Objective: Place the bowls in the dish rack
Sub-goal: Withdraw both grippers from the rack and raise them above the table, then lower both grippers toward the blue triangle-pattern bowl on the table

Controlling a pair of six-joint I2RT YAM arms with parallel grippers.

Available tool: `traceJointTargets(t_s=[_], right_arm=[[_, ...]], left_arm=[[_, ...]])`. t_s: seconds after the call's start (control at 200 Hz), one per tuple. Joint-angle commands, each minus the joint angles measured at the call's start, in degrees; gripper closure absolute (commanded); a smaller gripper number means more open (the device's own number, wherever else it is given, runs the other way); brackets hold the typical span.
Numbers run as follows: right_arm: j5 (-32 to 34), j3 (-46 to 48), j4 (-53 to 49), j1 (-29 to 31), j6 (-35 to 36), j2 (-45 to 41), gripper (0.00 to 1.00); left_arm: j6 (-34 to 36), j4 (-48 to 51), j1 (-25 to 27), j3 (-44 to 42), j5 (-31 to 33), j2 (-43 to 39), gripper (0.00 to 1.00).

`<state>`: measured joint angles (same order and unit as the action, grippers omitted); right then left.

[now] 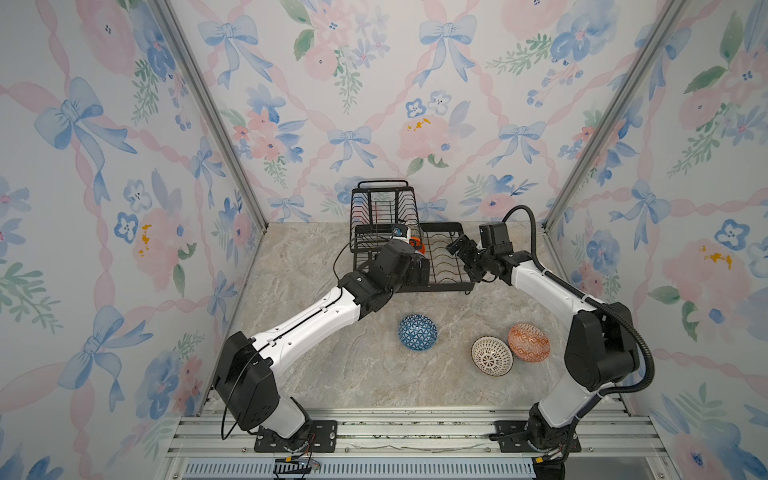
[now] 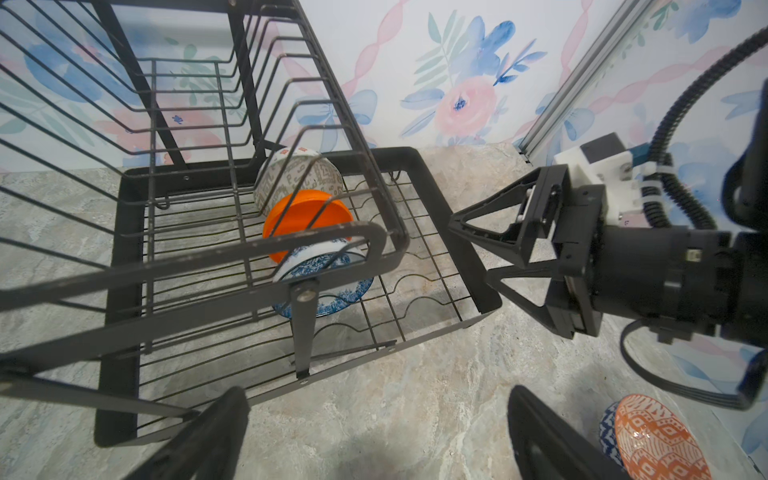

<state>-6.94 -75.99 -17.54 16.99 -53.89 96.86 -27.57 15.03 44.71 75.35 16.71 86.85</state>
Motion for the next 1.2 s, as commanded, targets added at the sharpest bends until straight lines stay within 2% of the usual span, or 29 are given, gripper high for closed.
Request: traceJointTargets(t_s=[0.0,0.2,0.43,0.515,0.61,0.69,0.755,0.87,0.93,1.04,1.195], right_arm=[[7.08,0.56,-7.64,-0.3,10.34,-5.4,0.03],[14.79,1.24,-13.53,0.52,19.67,-10.74,0.03],[22.88,1.37,-18.71,3.44,25.64,-15.2,0.03],[28.43,1.41,-20.52,5.53,26.78,-17.04,0.03],[38.05,1.92,-22.0,9.07,26.31,-19.96,0.03],[37.95,2.88,-21.71,10.76,28.49,-22.54,0.03],[35.22,4.67,-20.28,11.11,28.84,-24.54,0.03],[34.35,7.05,-22.99,10.73,19.86,-27.2,0.03],[31.58,7.7,-24.86,10.14,14.99,-28.2,0.03],[27.93,9.74,-25.23,11.29,11.62,-29.48,0.03],[29.13,9.72,-27.59,17.32,10.79,-28.76,0.03]], left_arm=[[-1.46,1.61,1.05,-0.69,1.91,-1.02,0.02],[-2.21,3.82,1.87,0.33,2.2,-0.22,0.02],[-3.62,3.78,1.94,0.15,-0.22,1.33,0.02],[-4.04,3.78,1.91,-0.74,-0.7,1.14,0.02],[-4.87,3.78,1.96,-2.31,-1.09,-0.29,0.02],[-5.78,3.83,1.96,-4.31,-0.73,-2.07,0.02],[-7.05,3.95,1.96,-6.01,-0.1,-3.88,0.02],[-9.7,3.96,2.1,-9.52,0.32,-7.86,0.02],[-10.16,3.96,2.39,-11.46,0.76,-9.86,0.02],[-11.09,4.26,2.7,-14.57,1.41,-13.65,0.02],[-12.72,6.9,2.75,-17.89,1.78,-17.26,0.02]])
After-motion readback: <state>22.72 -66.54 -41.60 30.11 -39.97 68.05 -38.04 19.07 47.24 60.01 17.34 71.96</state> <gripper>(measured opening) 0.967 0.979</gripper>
